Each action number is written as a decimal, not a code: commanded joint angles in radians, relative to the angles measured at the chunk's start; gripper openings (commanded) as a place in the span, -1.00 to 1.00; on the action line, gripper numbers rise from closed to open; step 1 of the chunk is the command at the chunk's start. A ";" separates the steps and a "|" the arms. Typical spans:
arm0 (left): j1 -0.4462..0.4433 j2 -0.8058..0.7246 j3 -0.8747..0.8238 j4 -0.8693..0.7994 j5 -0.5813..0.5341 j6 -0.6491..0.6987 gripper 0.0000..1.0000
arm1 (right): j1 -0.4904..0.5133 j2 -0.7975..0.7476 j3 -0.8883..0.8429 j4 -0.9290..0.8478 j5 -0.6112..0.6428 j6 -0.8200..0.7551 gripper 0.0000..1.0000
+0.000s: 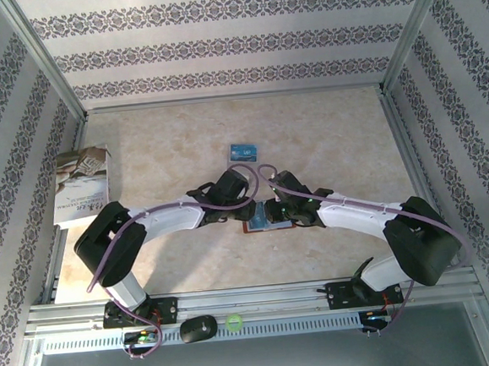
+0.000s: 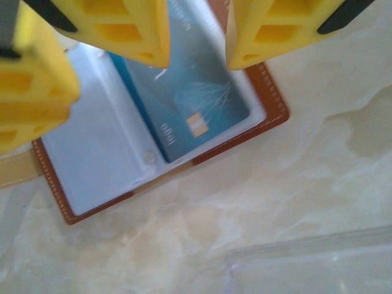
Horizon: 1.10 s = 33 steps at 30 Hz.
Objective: Take the credit cards out of the card holder
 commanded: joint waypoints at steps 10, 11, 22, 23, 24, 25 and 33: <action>0.001 0.045 -0.024 0.008 -0.021 -0.007 -0.65 | -0.038 0.054 -0.046 0.112 -0.166 0.075 -0.58; 0.001 0.048 -0.025 0.007 -0.022 -0.007 -0.66 | -0.040 0.060 -0.045 0.116 -0.169 0.080 -0.57; 0.017 0.047 -0.073 0.021 -0.015 -0.018 -0.75 | -0.071 0.110 -0.060 0.170 -0.212 0.115 -0.57; 0.018 0.049 -0.074 0.023 -0.013 -0.018 -0.77 | -0.073 0.115 -0.061 0.172 -0.217 0.116 -0.56; 0.020 0.050 -0.077 0.025 -0.009 -0.019 -0.78 | -0.073 0.119 -0.060 0.176 -0.224 0.116 -0.56; 0.020 0.050 -0.079 0.028 -0.008 -0.019 -0.79 | -0.072 0.126 -0.060 0.184 -0.232 0.119 -0.57; 0.020 0.055 -0.084 0.034 0.002 -0.021 -0.82 | -0.074 0.150 -0.077 0.243 -0.279 0.153 -0.69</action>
